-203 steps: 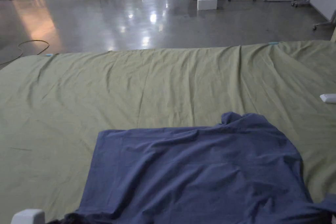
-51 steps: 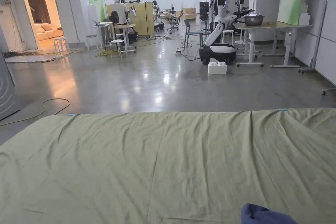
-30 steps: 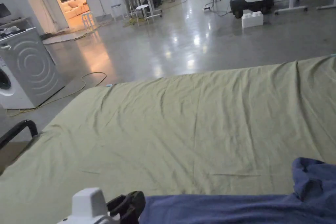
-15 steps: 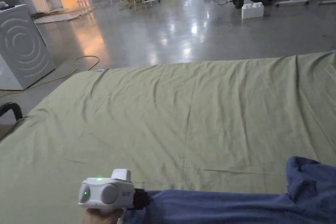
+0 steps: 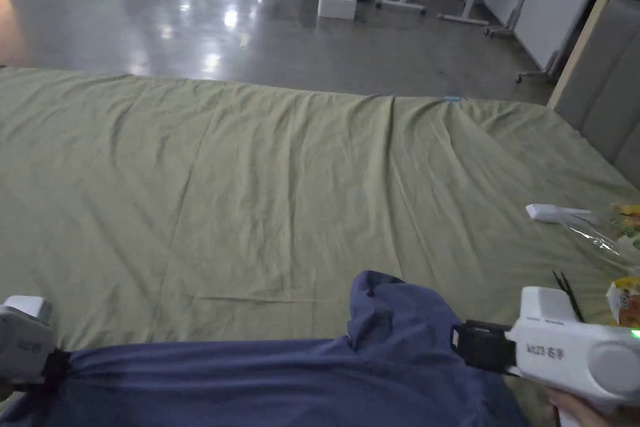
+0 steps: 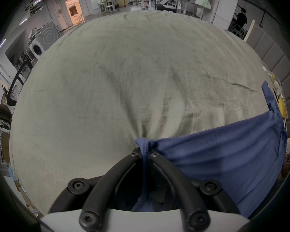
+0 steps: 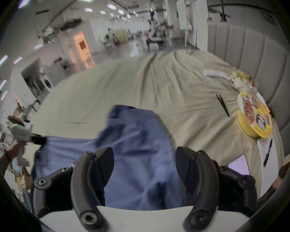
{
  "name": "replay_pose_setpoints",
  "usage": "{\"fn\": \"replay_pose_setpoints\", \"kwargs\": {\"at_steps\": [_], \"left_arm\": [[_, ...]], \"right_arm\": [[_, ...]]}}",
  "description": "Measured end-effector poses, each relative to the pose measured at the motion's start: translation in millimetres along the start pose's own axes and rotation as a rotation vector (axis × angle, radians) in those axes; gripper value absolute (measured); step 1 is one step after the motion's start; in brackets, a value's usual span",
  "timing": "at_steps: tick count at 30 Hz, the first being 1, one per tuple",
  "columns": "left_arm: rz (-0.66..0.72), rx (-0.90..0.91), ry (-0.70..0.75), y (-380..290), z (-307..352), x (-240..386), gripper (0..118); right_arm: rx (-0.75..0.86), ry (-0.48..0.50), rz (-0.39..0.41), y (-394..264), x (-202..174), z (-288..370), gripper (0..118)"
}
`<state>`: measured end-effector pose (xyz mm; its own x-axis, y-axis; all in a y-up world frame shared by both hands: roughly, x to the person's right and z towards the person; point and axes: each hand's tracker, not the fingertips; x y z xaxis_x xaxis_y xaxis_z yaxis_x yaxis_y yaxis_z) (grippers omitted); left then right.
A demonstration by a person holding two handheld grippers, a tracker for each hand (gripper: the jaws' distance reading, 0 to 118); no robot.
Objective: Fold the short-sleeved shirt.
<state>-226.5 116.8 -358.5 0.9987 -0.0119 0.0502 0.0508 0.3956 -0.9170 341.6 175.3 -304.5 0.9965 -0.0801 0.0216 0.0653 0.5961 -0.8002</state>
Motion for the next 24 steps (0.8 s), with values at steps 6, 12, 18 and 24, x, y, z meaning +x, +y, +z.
{"fn": "replay_pose_setpoints", "kwargs": {"at_steps": [6, 12, 18, 24], "left_arm": [[0.019, -0.014, -0.011, 3, 2, -6, 6], [-0.05, 0.021, 0.042, 3, -16, -13, 5], [-0.018, 0.269, -0.1, -58, 93, -7, 5], [0.061, 0.36, -0.172, -163, 172, -36, 5]], "right_arm": [[-0.29, -0.126, -0.027, 23, 19, -104, 63], [-0.202, -0.12, 0.118, 12, -6, -79, 1], [0.079, 0.032, -0.023, -15, -3, 44, 1], [0.161, 0.06, -0.047, -117, 26, 134, 1]]}}
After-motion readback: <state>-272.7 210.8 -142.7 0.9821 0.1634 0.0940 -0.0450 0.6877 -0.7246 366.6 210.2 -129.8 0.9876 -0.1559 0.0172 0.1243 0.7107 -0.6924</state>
